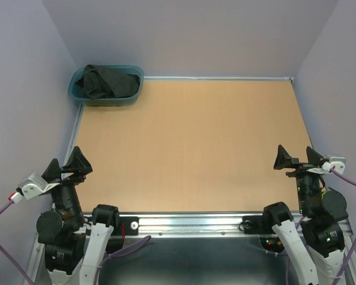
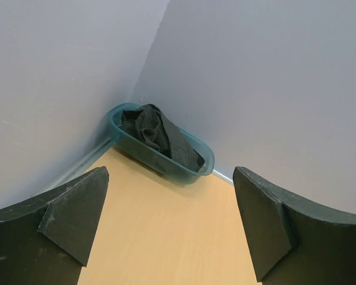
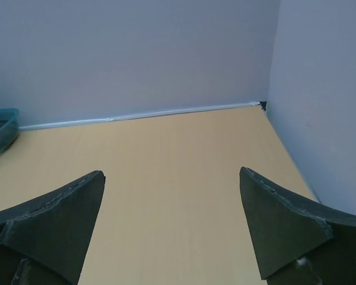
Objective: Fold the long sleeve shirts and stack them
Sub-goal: Grab the shirt from the pile
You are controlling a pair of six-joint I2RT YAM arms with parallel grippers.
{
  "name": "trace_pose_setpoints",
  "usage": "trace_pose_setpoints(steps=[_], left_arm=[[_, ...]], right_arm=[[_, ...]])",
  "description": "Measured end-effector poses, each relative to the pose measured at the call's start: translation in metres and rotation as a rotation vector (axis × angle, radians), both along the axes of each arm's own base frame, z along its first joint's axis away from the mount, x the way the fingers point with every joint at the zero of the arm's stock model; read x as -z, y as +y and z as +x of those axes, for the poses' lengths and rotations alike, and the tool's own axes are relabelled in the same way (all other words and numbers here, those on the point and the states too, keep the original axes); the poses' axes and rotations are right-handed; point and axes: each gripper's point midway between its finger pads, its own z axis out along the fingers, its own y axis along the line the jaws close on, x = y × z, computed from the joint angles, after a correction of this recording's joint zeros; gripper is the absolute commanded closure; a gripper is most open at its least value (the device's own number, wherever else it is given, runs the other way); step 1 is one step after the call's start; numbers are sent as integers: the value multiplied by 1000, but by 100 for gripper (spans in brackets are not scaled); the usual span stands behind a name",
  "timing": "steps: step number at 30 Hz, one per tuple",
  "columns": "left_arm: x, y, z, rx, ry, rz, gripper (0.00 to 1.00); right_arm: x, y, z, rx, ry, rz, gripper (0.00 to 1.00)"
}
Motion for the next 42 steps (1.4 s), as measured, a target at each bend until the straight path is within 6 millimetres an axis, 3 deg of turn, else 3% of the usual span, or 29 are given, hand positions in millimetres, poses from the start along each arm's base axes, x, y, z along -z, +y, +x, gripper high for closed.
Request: trace_pose_setpoints(steps=[8, 12, 22, 25, 28, 33, 38, 42], left_arm=[[-1, 0, 4, 0, -5, -25, 1], [2, -4, 28, -2, 63, -40, 1], [47, -33, 164, 0, 460, -118, 1], [48, -37, 204, -15, 528, -114, 1], [60, -38, 257, -24, 606, -122, 1], [94, -5, 323, -94, 701, -178, 1], [138, 37, 402, -181, 770, -188, 1], [170, 50, 441, -210, 816, -162, 1]], right_arm=[[5, 6, 7, -22, 33, -40, 0], [11, 12, 24, -31, 107, -62, 0], [45, 42, 79, -81, 363, -5, 0], [56, 50, 85, -104, 411, 28, 0], [60, 55, 87, -117, 428, 62, 0], [68, 60, 85, -144, 444, 83, 0], [80, 65, 82, -172, 464, 89, 0], [90, 67, 77, -188, 471, 91, 0]])
